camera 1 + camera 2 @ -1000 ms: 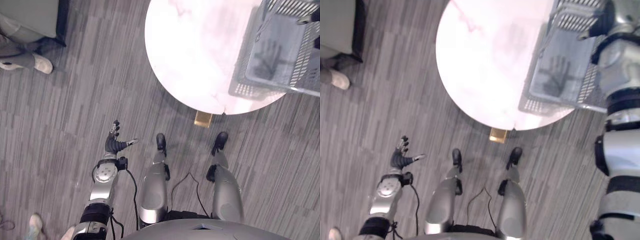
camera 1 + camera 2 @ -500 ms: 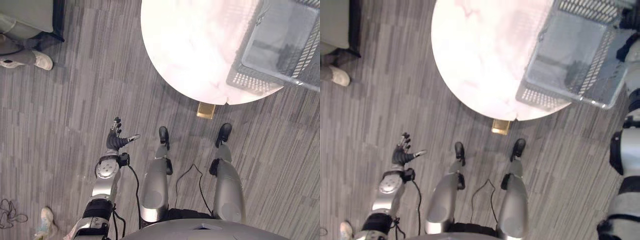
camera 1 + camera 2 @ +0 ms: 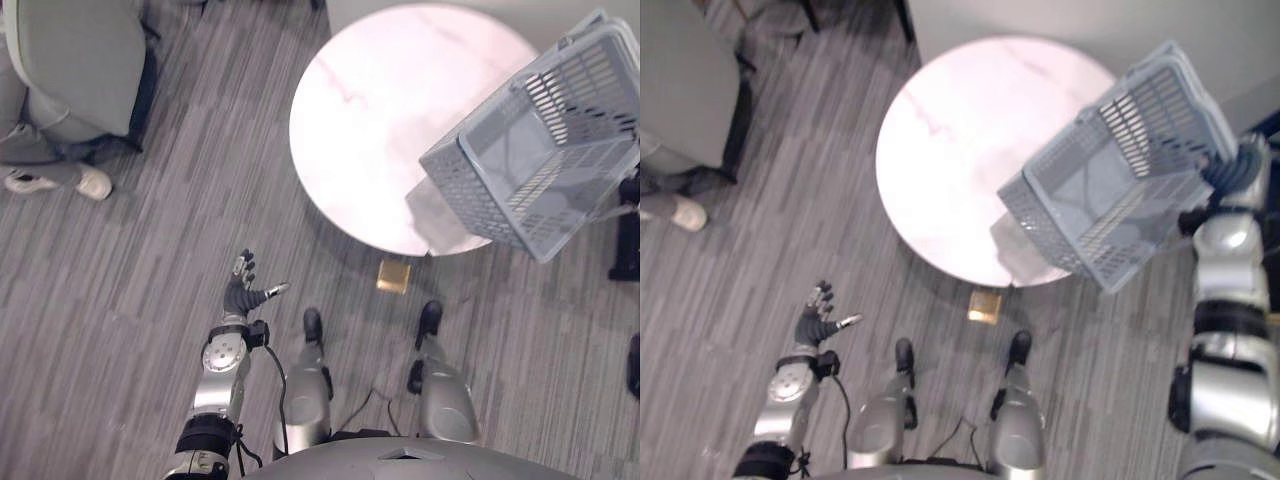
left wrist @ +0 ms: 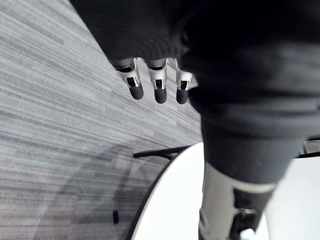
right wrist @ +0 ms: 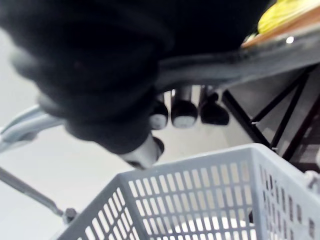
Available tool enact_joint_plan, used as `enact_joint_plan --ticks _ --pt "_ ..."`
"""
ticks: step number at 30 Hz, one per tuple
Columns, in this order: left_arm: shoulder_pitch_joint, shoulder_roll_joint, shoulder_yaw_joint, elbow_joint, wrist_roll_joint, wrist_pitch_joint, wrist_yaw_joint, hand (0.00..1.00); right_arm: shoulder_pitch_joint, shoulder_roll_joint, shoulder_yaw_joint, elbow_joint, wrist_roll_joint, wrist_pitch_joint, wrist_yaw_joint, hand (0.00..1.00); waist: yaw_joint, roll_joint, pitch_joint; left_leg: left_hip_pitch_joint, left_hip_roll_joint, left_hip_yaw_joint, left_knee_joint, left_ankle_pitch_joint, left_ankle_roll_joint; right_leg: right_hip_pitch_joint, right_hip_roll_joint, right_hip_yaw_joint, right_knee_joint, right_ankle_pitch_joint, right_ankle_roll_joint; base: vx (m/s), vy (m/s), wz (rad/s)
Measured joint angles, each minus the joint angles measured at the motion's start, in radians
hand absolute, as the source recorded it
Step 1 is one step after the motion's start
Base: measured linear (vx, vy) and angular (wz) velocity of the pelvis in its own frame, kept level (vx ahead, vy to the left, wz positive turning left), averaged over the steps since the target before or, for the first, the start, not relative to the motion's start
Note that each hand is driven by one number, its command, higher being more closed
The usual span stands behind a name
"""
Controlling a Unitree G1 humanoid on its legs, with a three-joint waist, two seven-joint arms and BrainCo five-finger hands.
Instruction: Pick vegetable in the basket
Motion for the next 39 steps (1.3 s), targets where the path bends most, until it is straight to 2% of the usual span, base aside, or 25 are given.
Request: enact_joint_plan --ticks 7,9,10,11,12,13,14,15,16,17,18,19,20,21,22,23,24,26,29,31,34,36,37,38,39 --pt "0.014 0.004 -0.011 0.082 0.014 0.048 -0.055 0.00 0.391 0.228 -0.239 -0.188 0.023 -0.011 -0.002 1.00 -0.101 -0.052 -0.111 0.080 -0.004 0.061 0.001 -0.041 -0.005 0.035 0.002 0.053 0.003 -0.014 -0.006 0.04 0.010 -0.28" --pt "0.013 0.004 -0.013 0.122 0.048 0.058 -0.059 0.00 0.441 0.330 -0.254 -0.197 0.036 -0.013 -0.004 1.00 -0.113 -0.055 -0.113 0.149 0.002 0.187 0.017 -0.071 -0.010 0.012 0.010 0.094 0.043 -0.048 -0.032 0.02 0.022 -1.26" --pt "0.015 0.002 -0.012 0.130 0.051 0.061 -0.059 0.00 0.449 0.354 -0.252 -0.197 0.042 -0.012 -0.003 1.00 -0.114 -0.051 -0.114 0.167 0.007 0.227 0.025 -0.081 -0.011 -0.002 0.002 0.040 0.064 -0.077 -0.064 0.04 0.036 -1.77" --pt "0.019 -0.001 -0.012 0.155 0.051 0.062 -0.059 0.00 0.454 0.391 -0.230 -0.191 0.043 -0.012 -0.004 1.00 -0.112 -0.022 -0.115 0.199 0.035 0.314 0.050 -0.101 -0.009 -0.013 -0.034 -0.159 0.142 -0.143 -0.156 0.08 0.063 -2.03" --pt "0.027 -0.003 -0.007 0.171 0.052 0.064 -0.058 0.00 0.454 0.409 -0.184 -0.186 0.046 -0.012 -0.003 1.00 -0.105 -0.008 -0.119 0.237 0.054 0.399 0.072 -0.125 -0.019 -0.036 -0.098 -0.349 0.257 -0.181 -0.220 0.13 0.069 -2.14" --pt "0.031 0.000 0.001 0.180 0.052 0.064 -0.058 0.00 0.454 0.412 -0.158 -0.180 0.046 -0.012 -0.002 1.00 -0.105 -0.009 -0.120 0.263 0.054 0.444 0.082 -0.139 -0.031 -0.041 -0.137 -0.430 0.314 -0.192 -0.237 0.17 0.039 -2.24" --pt "0.036 -0.001 0.024 0.214 0.053 0.065 -0.054 0.00 0.454 0.414 -0.114 -0.153 0.050 -0.011 0.000 1.00 -0.098 -0.011 -0.129 0.308 0.054 0.531 0.103 -0.159 -0.051 -0.037 -0.186 -0.556 0.393 -0.190 -0.253 0.16 -0.022 -1.91" --pt "0.040 -0.002 0.039 0.236 0.052 0.065 -0.051 0.00 0.454 0.417 -0.093 -0.137 0.051 -0.011 0.002 1.00 -0.092 -0.008 -0.137 0.328 0.059 0.582 0.113 -0.165 -0.058 -0.038 -0.199 -0.606 0.421 -0.191 -0.252 0.20 -0.096 -2.18" --pt "0.040 -0.001 0.064 0.288 0.053 0.068 -0.050 0.00 0.455 0.436 -0.063 -0.121 0.051 -0.010 0.008 1.00 -0.086 -0.001 -0.145 0.355 0.072 0.648 0.133 -0.166 -0.060 -0.045 -0.200 -0.641 0.458 -0.207 -0.211 0.21 -0.190 -1.66" --pt "0.013 -0.004 0.086 0.348 0.054 0.073 -0.047 0.00 0.470 0.461 -0.046 -0.119 0.053 -0.009 0.018 1.00 -0.106 0.010 -0.150 0.356 0.102 0.686 0.168 -0.162 -0.066 -0.077 -0.159 -0.589 0.463 -0.220 -0.207 0.21 -0.224 -1.41" --pt "0.001 -0.007 0.097 0.376 0.057 0.074 -0.045 0.00 0.481 0.472 -0.036 -0.119 0.061 -0.009 0.025 1.00 -0.107 0.014 -0.150 0.357 0.119 0.701 0.197 -0.156 -0.073 -0.089 -0.138 -0.571 0.464 -0.227 -0.213 0.26 -0.349 -1.59" --pt "-0.012 -0.036 0.132 0.441 0.087 0.079 -0.031 0.00 0.510 0.497 0.004 -0.119 0.091 -0.009 0.045 1.00 -0.106 0.016 -0.149 0.356 0.189 0.725 0.359 -0.135 -0.077 -0.110 -0.080 -0.502 0.454 -0.253 -0.214 0.24 -0.301 -1.31" --pt "-0.013 -0.042 0.134 0.450 0.090 0.080 -0.029 0.00 0.514 0.502 0.009 -0.119 0.092 -0.009 0.046 1.00 -0.107 0.017 -0.149 0.355 0.207 0.727 0.399 -0.126 -0.076 -0.109 -0.067 -0.488 0.449 -0.255 -0.216 0.31 -0.343 -2.03" --pt "0.006 -0.071 0.135 0.483 0.092 0.083 -0.023 0.00 0.535 0.520 0.045 -0.116 0.112 -0.009 0.045 1.00 -0.093 0.028 -0.148 0.347 0.296 0.699 0.603 -0.040 -0.013 -0.092 0.006 -0.407 0.414 -0.263 -0.227 0.28 -0.235 -1.78" --pt "0.022 -0.087 0.127 0.506 0.092 0.084 -0.015 0.00 0.549 0.524 0.077 -0.111 0.137 -0.009 0.045 1.00 -0.077 0.038 -0.142 0.318 0.344 0.625 0.741 0.054 0.101 -0.066 0.055 -0.340 0.374 -0.267 -0.237 0.23 -0.184 -2.14" --pt "0.028 -0.100 0.125 0.521 0.092 0.087 -0.012 0.00 0.557 0.526 0.101 -0.111 0.154 -0.009 0.045 1.00 -0.072 0.030 -0.136 0.284 0.351 0.555 0.828 0.048 0.139 -0.060 0.086 -0.291 0.354 -0.261 -0.252 0.27 -0.141 -2.15" --pt "0.037 -0.122 0.125 0.540 0.092 0.096 -0.007 0.00 0.549 0.527 0.132 -0.095 0.177 -0.012 0.042 1.00 -0.054 0.050 -0.129 0.186 0.297 0.368 0.966 -0.083 0.109 -0.045 0.129 -0.206 0.326 -0.259 -0.266 0.20 -0.067 -1.95" --pt "0.043 -0.133 0.135 0.542 0.071 0.096 0.005 0.00 0.538 0.532 0.163 -0.034 0.202 -0.018 0.046 1.00 -0.036 0.044 -0.103 0.073 0.173 0.167 1.028 -0.221 0.093 0.001 0.182 -0.083 0.284 -0.254 -0.279 0.29 -0.040 -2.17" --pt "0.043 -0.116 0.126 0.526 0.065 0.076 0.036 0.00 0.541 0.538 0.159 0.088 0.209 -0.017 0.047 1.00 -0.006 0.052 -0.085 -0.078 0.063 0.046 0.900 -0.304 0.097 0.098 0.236 0.069 0.231 -0.251 -0.283 0.30 0.068 -1.95" --pt "0.029 -0.120 0.120 0.510 0.041 0.072 0.036 0.00 0.549 0.537 0.146 0.141 0.208 -0.016 0.047 1.00 0.001 0.053 -0.082 -0.140 0.016 0.003 0.684 -0.303 0.089 0.117 0.247 0.134 0.209 -0.250 -0.281 0.22 0.124 -1.34" --pt "0.006 -0.128 0.082 0.508 0.040 0.071 0.035 0.00 0.566 0.541 0.109 0.198 0.205 -0.015 0.042 1.00 0.005 0.073 -0.072 -0.172 -0.013 0.001 0.289 -0.224 0.049 0.195 0.275 0.188 0.112 -0.249 -0.280 0.25 0.153 -1.05" --pt "0.003 -0.129 0.076 0.510 0.041 0.072 0.036 0.00 0.576 0.542 0.094 0.245 0.194 -0.015 0.042 1.00 0.020 0.071 -0.072 -0.166 0.004 -0.001 0.318 -0.134 0.063 0.242 0.289 0.230 0.092 -0.242 -0.254 0.35 0.210 -1.08" --pt "0.001 -0.127 0.072 0.511 0.041 0.073 0.035 0.00 0.569 0.546 0.092 0.258 0.188 -0.015 0.041 1.00 0.011 0.069 -0.079 -0.165 -0.002 -0.003 0.328 -0.106 0.089 0.246 0.281 0.239 0.101 -0.265 -0.235 0.36 0.207 -0.76" --pt "-0.008 -0.128 0.063 0.512 0.041 0.073 0.035 0.00 0.570 0.547 0.080 0.272 0.178 -0.015 0.041 1.00 0.005 0.055 -0.078 -0.164 -0.013 -0.004 0.328 -0.098 0.103 0.237 0.273 0.240 0.122 -0.287 -0.225 0.34 0.190 -0.15" --pt "-0.034 -0.128 0.040 0.512 0.040 0.073 0.035 0.00 0.569 0.547 0.062 0.320 0.163 -0.014 0.040 1.00 0.000 0.028 -0.085 -0.141 -0.050 0.004 0.307 -0.094 0.135 0.205 0.237 0.243 0.213 -0.355 -0.192 0.34 0.182 0.04"
